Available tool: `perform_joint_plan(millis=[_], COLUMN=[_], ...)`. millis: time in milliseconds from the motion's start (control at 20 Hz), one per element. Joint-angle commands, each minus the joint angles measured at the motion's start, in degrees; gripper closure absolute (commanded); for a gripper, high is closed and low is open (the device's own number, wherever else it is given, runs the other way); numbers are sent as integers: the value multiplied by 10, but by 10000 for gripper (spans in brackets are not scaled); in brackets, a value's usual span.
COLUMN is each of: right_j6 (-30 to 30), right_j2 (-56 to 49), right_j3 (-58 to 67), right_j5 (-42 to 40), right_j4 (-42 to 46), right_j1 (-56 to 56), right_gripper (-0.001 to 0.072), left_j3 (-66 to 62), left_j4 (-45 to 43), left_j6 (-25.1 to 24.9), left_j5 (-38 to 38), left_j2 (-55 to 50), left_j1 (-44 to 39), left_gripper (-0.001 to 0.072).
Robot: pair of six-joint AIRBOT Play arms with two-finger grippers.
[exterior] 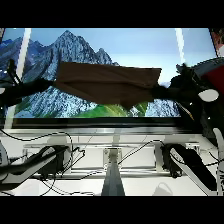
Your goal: Fold the clothes and pants, and hang the long-sleeved shirts on hangers.
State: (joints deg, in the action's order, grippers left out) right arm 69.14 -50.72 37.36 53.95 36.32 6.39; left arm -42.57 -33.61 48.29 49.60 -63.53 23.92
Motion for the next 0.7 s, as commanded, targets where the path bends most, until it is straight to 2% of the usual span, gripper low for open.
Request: perform_joint_plan(millis=[0, 100, 200, 350, 500, 550, 600, 650], right_j6=[46, 55, 55, 55, 58, 58, 58, 57], right_j2=[-26, -83, -157, -255, -323, -340, -352, -359], right_j3=[59, 81, 118, 188, 252, 264, 270, 271], right_j5=[-155, -226, -256, -302, -328, -339, -343, -343], right_j4=[-9, -18, -20, -20, -20, -19, -17, -13], right_j1=[-3, -21, -45, -75, -79, -79, -79, -79], right_gripper=[692, 691, 691, 691, 691, 651, 387, 143], left_j3=[-23, -26, -45, -118, -203, -222, -229, -229], left_j4=[16, 32, 51, 54, 59, 58, 58, 57], left_j6=[43, 49, 49, 49, 55, 55, 55, 56], left_j5=[-178, -270, -332, -355, -355, -355, -355, -353], left_j2=[-10, -43, -96, -187, -258, -273, -282, -284], left_j1=[-62, -109, -155, -196, -200, -199, -198, -196], left_gripper=[697, 697, 697, 696, 694, 664, 386, 2])
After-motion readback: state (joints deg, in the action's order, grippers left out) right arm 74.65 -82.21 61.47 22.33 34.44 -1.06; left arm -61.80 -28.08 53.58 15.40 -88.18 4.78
